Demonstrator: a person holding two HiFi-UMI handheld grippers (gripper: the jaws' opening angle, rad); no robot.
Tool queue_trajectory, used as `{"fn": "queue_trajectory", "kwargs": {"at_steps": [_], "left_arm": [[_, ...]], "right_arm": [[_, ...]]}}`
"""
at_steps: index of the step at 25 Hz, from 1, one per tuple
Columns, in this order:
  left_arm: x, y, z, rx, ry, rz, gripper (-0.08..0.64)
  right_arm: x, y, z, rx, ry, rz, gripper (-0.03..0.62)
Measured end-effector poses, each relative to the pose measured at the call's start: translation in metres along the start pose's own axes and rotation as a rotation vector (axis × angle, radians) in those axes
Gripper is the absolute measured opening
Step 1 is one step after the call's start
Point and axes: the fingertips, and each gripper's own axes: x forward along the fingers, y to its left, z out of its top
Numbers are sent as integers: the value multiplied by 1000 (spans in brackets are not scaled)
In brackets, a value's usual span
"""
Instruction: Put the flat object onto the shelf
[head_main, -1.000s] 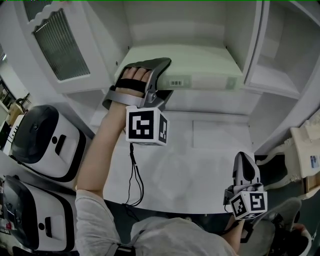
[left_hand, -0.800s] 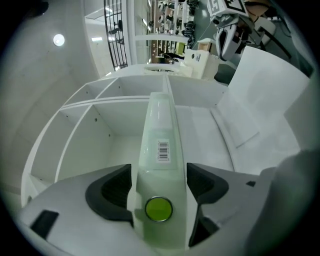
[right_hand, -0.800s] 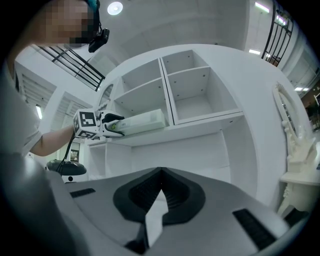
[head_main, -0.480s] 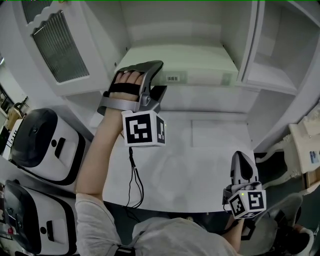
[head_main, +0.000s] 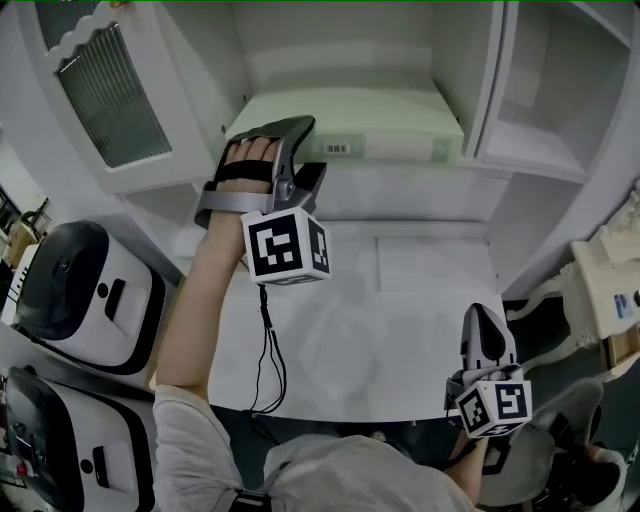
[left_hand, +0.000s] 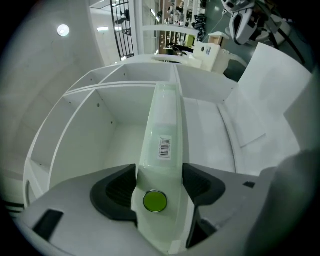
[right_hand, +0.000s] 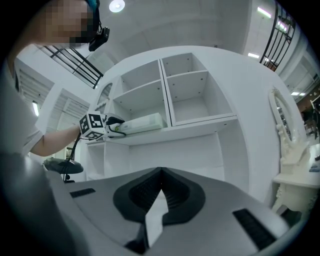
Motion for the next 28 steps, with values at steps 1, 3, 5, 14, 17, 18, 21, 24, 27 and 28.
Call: {"fn": "queue_trajectory", "kwargs": {"at_steps": [1,3,5,14,17,18,21,24,27,28], "left_arm": [[-3,0,0,-26,-10,2,304],[-11,2,1,-92,-36,-4,304],[-22,4,3,-178,-69,-18,304],[-81,-3,-4,-583,-156,-28,107],[-99,-14,-12,-698,-146,-14,27],[-104,-19,-15,-737,-143,-13,18],[-120,-37,-21,-866,-143,-36,14],[-137,-59,-22,-981,-145,-62,14],[-152,-83,-21,-1078,-141,-89,14],[-157,-90,-20,-1108,-140,-95,14]], "right_arm": [[0,1,0,-2,1,3,5],[1,5,1,-5,3,13,5],[2,9,3,-8,5,27,5],[14,41,6,-27,14,140,6],[18,55,7,-42,17,188,6],[19,60,7,-46,19,203,6],[23,74,6,-56,26,245,6],[24,88,4,-64,34,281,5],[22,99,1,-68,42,311,5],[22,102,0,-68,44,318,6]]}}
